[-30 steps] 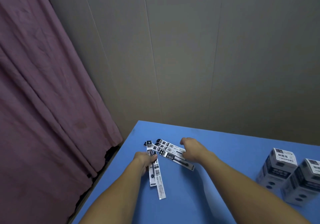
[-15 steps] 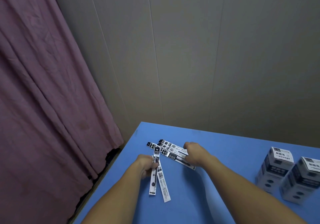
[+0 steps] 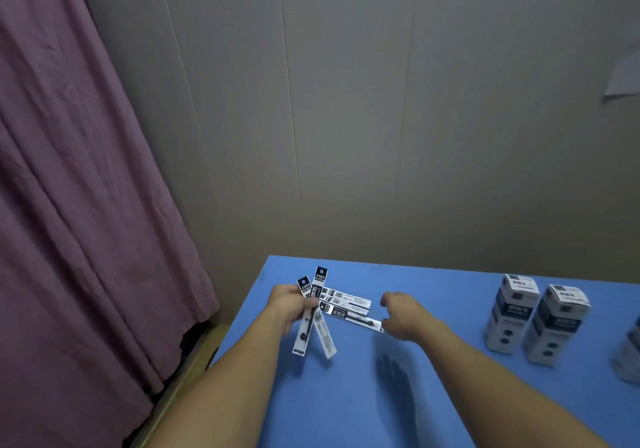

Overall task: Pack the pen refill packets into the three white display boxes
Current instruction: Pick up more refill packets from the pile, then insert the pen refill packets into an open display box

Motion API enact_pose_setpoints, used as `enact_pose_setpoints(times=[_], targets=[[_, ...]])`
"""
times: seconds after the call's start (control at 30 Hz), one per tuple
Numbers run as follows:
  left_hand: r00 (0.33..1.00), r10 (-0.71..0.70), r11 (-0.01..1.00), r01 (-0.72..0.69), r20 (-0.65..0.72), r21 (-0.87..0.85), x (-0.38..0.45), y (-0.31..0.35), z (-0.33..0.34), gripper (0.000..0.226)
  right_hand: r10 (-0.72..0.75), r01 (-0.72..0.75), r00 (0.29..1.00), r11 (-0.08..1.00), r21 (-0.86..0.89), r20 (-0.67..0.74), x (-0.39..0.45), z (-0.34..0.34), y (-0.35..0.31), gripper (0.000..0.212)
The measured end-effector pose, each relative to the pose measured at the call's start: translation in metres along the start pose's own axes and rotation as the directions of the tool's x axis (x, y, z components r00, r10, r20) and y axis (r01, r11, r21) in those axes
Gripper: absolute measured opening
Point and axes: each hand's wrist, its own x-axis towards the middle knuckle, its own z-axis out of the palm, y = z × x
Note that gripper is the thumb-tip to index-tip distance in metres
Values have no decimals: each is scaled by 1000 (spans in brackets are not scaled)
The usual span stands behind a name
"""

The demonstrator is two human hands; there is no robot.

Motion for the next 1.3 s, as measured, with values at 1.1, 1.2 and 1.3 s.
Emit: enact_pose_setpoints(times=[1.1,1.2,1.3], targets=[[809,249,876,-423,532,232,-183,-14,276,22,600,-572,789,795,202,-130,-321,-22,218,43],[812,269,884,-422,519,201,-206,-13,311,16,607,-581,784,791,191,-130,-342,-27,251,44],[813,270,900,-403,515,165,-225,-10,343,21,598,-574,790,799,180,-133,-358,-30,284,46]])
